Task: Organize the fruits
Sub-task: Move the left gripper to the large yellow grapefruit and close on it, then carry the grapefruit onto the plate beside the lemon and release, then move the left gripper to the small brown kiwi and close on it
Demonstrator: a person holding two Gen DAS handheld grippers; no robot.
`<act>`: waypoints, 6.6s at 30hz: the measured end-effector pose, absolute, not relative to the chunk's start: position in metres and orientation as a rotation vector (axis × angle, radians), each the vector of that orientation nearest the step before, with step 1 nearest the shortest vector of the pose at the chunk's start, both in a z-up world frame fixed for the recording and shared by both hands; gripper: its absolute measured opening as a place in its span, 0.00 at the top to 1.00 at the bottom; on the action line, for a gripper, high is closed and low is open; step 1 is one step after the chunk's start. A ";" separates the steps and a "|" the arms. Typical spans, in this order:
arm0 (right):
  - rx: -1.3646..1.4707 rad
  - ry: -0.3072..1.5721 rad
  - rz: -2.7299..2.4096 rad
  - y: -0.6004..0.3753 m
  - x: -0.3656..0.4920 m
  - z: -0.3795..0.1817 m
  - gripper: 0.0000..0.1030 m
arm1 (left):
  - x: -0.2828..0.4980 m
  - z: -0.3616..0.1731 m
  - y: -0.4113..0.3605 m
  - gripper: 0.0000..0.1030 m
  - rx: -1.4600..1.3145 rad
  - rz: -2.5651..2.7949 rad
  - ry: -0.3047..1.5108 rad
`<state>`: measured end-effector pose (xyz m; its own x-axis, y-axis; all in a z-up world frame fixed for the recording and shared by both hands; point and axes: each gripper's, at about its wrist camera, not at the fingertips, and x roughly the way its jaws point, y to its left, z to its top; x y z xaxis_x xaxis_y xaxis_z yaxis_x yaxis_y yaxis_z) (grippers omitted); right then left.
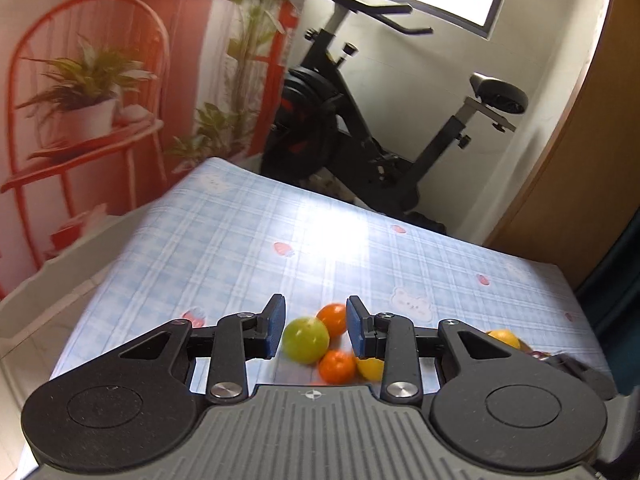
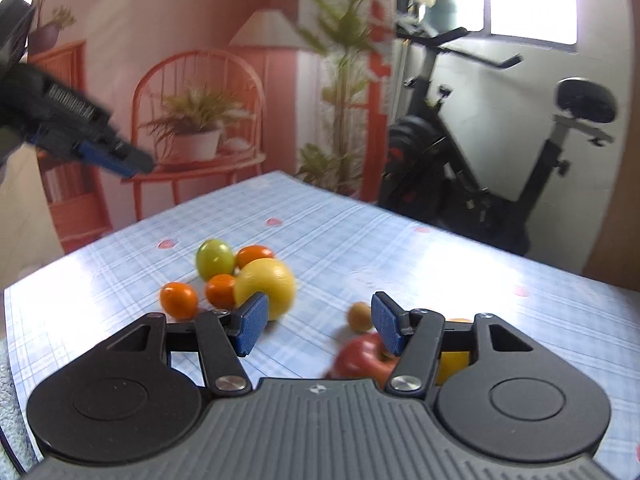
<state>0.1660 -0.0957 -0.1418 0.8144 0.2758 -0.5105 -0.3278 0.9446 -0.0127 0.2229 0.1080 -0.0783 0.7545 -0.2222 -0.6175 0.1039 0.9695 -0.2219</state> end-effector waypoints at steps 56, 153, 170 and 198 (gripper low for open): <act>0.089 0.536 0.430 -0.090 0.153 -0.159 0.47 | 0.236 -0.120 0.039 0.67 -0.162 -0.438 0.879; 0.142 0.460 0.009 -0.196 0.083 -0.184 0.22 | 0.119 -0.138 0.102 0.47 -0.133 -0.064 0.735; 0.139 0.474 0.015 -0.196 0.087 -0.184 0.22 | 0.178 -0.172 0.085 0.76 -0.240 -0.181 0.923; -0.005 0.497 0.183 -0.137 0.170 -0.109 0.41 | 0.143 -0.154 0.105 0.76 -0.286 -0.136 0.719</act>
<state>0.1705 -0.1365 -0.1090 0.8630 0.1730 -0.4747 -0.1756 0.9837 0.0393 0.1430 0.1046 -0.1545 0.7458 -0.2205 -0.6286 0.0252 0.9523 -0.3041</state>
